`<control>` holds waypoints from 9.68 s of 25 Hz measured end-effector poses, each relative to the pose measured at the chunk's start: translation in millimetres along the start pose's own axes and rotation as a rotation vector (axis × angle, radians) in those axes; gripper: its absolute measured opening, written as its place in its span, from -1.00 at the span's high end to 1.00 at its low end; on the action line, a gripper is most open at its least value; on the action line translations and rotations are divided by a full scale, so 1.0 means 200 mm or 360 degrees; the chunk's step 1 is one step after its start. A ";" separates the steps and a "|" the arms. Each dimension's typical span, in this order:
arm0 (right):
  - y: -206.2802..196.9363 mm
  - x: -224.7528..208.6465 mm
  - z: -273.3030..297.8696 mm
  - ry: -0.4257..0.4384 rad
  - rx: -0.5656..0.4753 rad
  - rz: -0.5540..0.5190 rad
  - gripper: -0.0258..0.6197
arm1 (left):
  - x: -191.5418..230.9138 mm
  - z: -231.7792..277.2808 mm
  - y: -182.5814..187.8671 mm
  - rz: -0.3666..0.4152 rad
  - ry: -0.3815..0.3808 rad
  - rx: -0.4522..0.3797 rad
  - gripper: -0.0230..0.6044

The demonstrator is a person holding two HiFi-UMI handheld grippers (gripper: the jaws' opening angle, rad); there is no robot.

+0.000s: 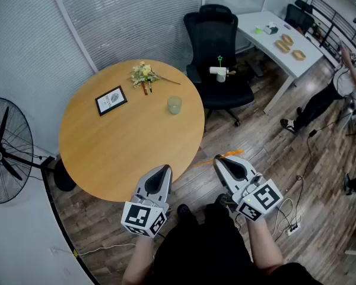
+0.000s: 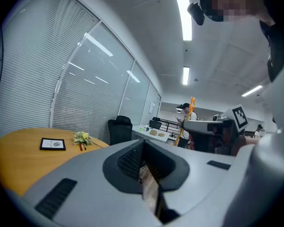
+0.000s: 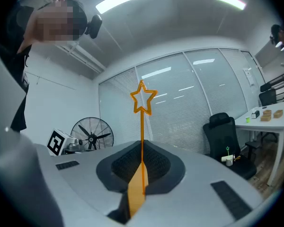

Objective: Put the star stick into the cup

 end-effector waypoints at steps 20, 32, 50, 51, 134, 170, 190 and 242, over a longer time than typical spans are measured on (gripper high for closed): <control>-0.10 0.00 0.03 -0.0003 -0.0015 0.0084 0.85 | 0.06 -0.02 -0.09 -0.0020 0.0026 0.0081 0.93; -0.06 -0.38 0.18 0.0094 -0.0016 0.0139 0.85 | 0.09 0.30 -0.04 -0.0024 0.0133 0.0093 0.94; 0.08 -1.10 0.46 0.0498 0.0010 0.0257 0.85 | 0.04 0.93 0.05 -0.0052 0.0501 0.0088 0.93; 0.07 -1.13 0.46 0.0516 0.0017 0.0266 0.85 | 0.02 0.96 0.04 -0.0055 0.0506 0.0082 0.93; -0.34 -1.56 1.49 0.0430 0.0455 0.0393 0.85 | 0.63 1.36 -0.26 -0.0495 0.0543 0.0329 0.93; -0.82 -1.68 1.59 0.0584 0.0829 0.0526 0.84 | 0.65 1.55 -0.31 -0.0596 0.0691 0.0380 0.93; -0.96 -1.65 1.60 0.0622 0.0961 0.0539 0.80 | 0.67 1.54 -0.32 -0.0612 0.0719 0.0373 0.93; -1.05 -1.65 1.55 0.0517 0.1055 0.0596 0.09 | 0.68 1.48 -0.30 -0.0594 0.0721 0.0350 0.94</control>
Point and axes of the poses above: the fingertips, and each gripper's own axes: z forward along the fingers, x to its left, y out of its top, the point moved 2 cm from there along -z, backward along the fingers, and after that the axes turned 8 degrees about y, right-handed, at the moved point
